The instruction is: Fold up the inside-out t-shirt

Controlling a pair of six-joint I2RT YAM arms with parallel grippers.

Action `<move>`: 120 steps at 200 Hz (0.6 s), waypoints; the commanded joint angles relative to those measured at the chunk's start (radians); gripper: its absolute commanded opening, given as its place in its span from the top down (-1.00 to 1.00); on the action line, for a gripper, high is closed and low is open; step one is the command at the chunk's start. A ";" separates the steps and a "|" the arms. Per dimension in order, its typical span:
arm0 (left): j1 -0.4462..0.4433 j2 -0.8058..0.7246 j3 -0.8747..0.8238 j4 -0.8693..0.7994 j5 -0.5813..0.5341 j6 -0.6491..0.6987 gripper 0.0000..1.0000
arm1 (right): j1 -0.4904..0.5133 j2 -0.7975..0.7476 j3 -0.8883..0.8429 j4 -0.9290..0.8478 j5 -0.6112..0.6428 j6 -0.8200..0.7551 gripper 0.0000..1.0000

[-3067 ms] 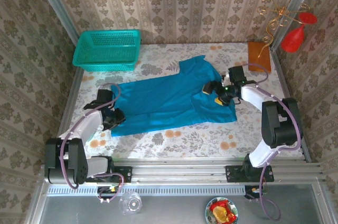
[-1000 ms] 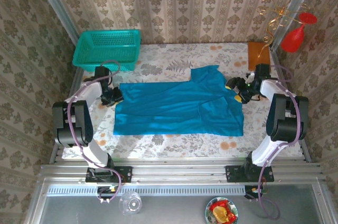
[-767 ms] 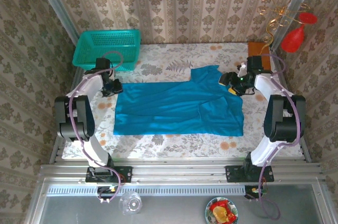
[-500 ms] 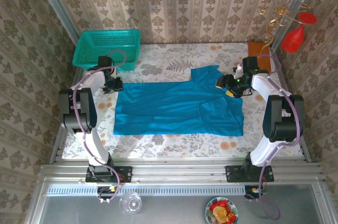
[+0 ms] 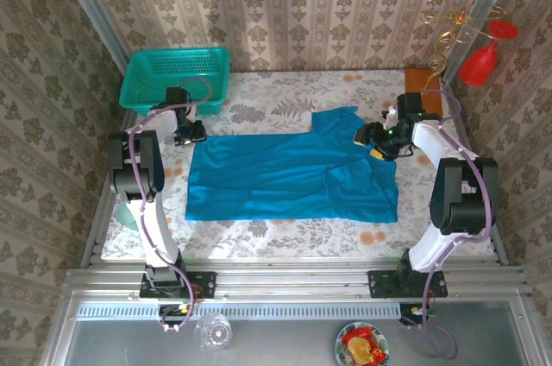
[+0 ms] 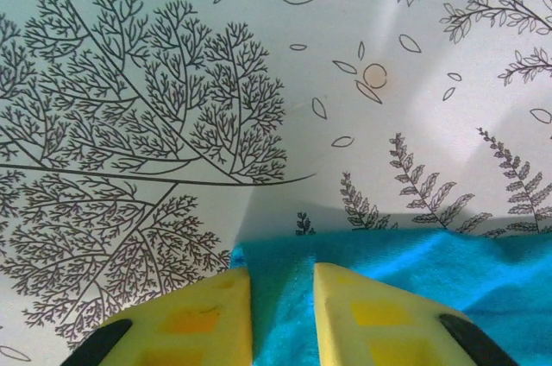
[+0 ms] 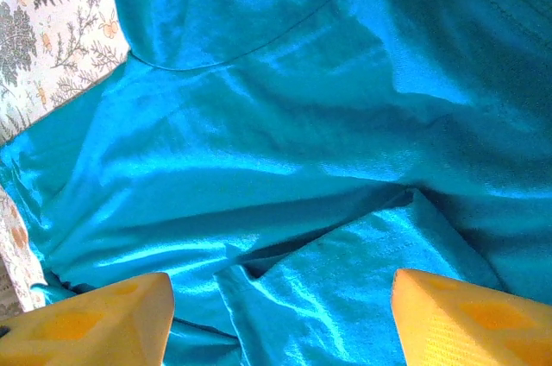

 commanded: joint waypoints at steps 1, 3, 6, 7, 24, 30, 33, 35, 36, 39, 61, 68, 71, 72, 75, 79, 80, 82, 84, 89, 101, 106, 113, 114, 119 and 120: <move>0.004 0.019 0.046 0.005 0.010 0.015 0.59 | 0.005 -0.032 -0.015 -0.046 0.012 -0.010 -0.37; 0.003 0.019 0.047 0.004 0.011 0.015 0.60 | 0.005 -0.032 -0.015 -0.046 0.012 -0.010 -0.37; 0.003 0.021 0.047 0.002 0.012 0.015 0.62 | 0.005 -0.033 -0.015 -0.046 0.011 -0.010 -0.37; 0.003 0.021 0.048 0.002 0.012 0.015 0.63 | 0.005 -0.034 -0.015 -0.046 0.012 -0.010 -0.37; 0.002 0.021 0.050 -0.002 0.015 0.014 0.71 | 0.005 -0.037 -0.011 -0.051 0.014 -0.010 -0.37; 0.002 0.019 0.048 -0.002 0.012 0.015 0.73 | 0.005 -0.037 -0.009 -0.054 0.015 -0.011 -0.37; 0.002 0.017 0.046 -0.001 0.010 0.015 0.73 | 0.005 -0.038 -0.007 -0.054 0.016 -0.012 -0.37; 0.002 0.016 0.046 -0.001 0.008 0.015 0.73 | 0.005 -0.037 -0.005 -0.055 0.017 -0.012 -0.37; 0.002 0.015 0.046 -0.001 0.006 0.015 0.74 | 0.005 -0.038 -0.005 -0.055 0.017 -0.013 -0.37; 0.002 0.014 0.044 0.000 0.004 0.015 0.74 | 0.005 -0.038 -0.004 -0.057 0.018 -0.013 -0.37; 0.005 0.006 0.043 0.004 -0.017 0.015 0.63 | 0.005 -0.033 0.011 -0.066 0.025 -0.021 -0.37; 0.006 0.010 0.050 0.002 -0.012 0.015 0.63 | 0.005 -0.030 0.016 -0.069 0.026 -0.026 -0.37; 0.008 0.010 0.053 0.001 -0.010 0.015 0.63 | 0.005 -0.028 0.019 -0.069 0.027 -0.028 -0.37; 0.007 0.011 0.054 0.001 -0.008 0.015 0.64 | 0.005 -0.027 0.019 -0.069 0.028 -0.027 -0.37; 0.007 0.013 0.056 -0.001 -0.006 0.014 0.65 | 0.005 -0.025 0.021 -0.070 0.028 -0.029 -0.37; 0.008 0.016 0.059 -0.003 -0.003 0.014 0.67 | 0.005 -0.023 0.024 -0.072 0.030 -0.031 -0.37; 0.007 0.017 0.060 -0.004 -0.003 0.015 0.68 | 0.005 -0.022 0.025 -0.072 0.030 -0.032 -0.37; 0.008 0.018 0.061 -0.005 -0.002 0.014 0.69 | 0.005 -0.020 0.027 -0.073 0.031 -0.033 -0.37; 0.008 0.019 0.062 -0.005 -0.002 0.014 0.70 | 0.005 -0.018 0.029 -0.074 0.032 -0.034 -0.37; 0.008 0.021 0.064 -0.007 0.000 0.015 0.72 | 0.005 -0.014 0.034 -0.077 0.036 -0.038 -0.37; 0.008 0.023 0.060 -0.002 0.003 0.013 0.68 | 0.005 -0.002 0.050 -0.089 0.046 -0.046 -0.37; 0.007 0.024 0.060 0.001 0.005 0.012 0.64 | 0.005 0.001 0.055 -0.092 0.046 -0.049 -0.37; 0.007 0.027 0.061 0.001 0.004 0.015 0.60 | 0.005 0.004 0.061 -0.096 0.045 -0.052 -0.37; 0.006 0.027 0.062 0.000 0.003 0.015 0.59 | 0.005 0.004 0.062 -0.095 0.046 -0.052 -0.37; 0.007 0.029 0.064 -0.002 0.002 0.015 0.58 | 0.005 0.006 0.066 -0.097 0.046 -0.054 -0.37; 0.007 0.029 0.064 -0.002 0.001 0.015 0.58 | 0.005 0.007 0.067 -0.098 0.046 -0.053 -0.37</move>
